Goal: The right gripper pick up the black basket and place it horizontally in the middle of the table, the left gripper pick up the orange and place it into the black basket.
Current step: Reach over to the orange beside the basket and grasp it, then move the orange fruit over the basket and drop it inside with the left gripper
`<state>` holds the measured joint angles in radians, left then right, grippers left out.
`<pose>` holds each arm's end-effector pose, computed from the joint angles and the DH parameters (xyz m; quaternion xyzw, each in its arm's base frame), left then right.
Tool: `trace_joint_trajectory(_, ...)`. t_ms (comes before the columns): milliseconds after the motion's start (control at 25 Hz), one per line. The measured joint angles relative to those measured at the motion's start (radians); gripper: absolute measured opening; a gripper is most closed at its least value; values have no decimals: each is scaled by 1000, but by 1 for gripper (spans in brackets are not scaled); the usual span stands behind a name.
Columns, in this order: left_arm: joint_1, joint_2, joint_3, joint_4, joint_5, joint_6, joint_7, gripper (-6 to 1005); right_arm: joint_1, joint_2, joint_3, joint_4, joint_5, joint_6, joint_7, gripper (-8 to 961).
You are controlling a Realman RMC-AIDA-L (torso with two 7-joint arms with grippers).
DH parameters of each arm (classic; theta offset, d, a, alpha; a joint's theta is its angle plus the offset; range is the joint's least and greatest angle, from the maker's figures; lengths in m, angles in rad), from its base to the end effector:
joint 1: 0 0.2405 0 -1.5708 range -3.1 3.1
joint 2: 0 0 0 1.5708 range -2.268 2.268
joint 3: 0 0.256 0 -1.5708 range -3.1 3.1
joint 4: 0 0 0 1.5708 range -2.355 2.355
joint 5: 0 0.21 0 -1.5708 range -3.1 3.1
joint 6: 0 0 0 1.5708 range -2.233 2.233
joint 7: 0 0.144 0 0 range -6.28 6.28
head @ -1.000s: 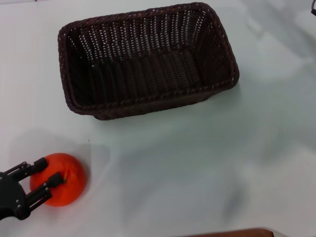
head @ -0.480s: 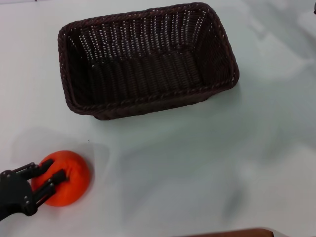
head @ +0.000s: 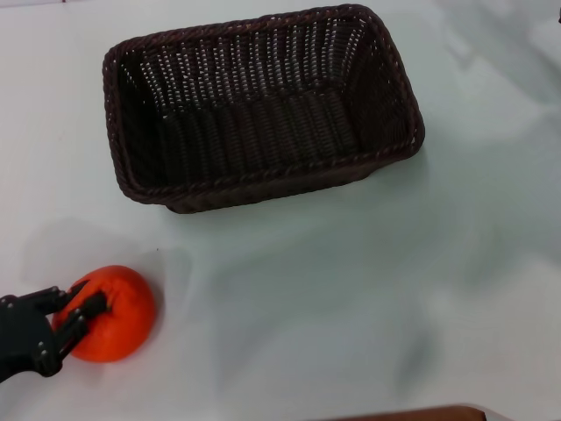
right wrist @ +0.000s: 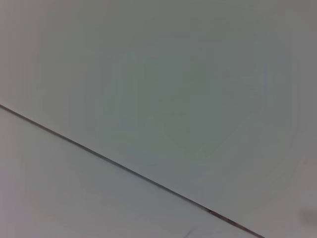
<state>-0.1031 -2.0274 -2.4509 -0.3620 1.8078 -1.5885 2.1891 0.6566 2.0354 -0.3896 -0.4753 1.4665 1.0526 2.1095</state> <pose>-0.3736 0.1739 -0.0143 -0.8805 -0.3089 -0.2789 0.2271 0.2869 0.4226 0.0657 -0.6031 -0.5748 -0.2592 0.4886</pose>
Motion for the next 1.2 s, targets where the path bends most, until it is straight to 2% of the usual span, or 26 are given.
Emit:
trace_joint_trajectory(200,-3,2,-32,-1,-4,-41,-4,204,0,0,0,0,5,-6,0,889)
trace_joint_trajectory(320,-16,5,-104,-2,-4,-150,-9,163,0,1,0,0,7,-6,-8,889)
trace_joint_trajectory(480,-40,9,-203,-3,-4,-234,-23,127,0,3,0,0,8,-3,-13,889)
trace_joint_trajectory(640,-90,19,-256,-25,-5,-301,-48,93,-5,5,0,0,8,3,-13,888)
trace_joint_trajectory(760,-141,18,-289,-45,-6,-320,-86,71,-8,6,0,0,8,11,-13,888)
trace_joint_trajectory(960,-256,2,-310,-50,-7,-260,-149,48,-9,13,0,5,9,29,-17,888)
trace_joint_trajectory(1200,-397,-53,-316,-55,-8,-96,-225,89,-3,15,-6,36,48,49,-53,888)
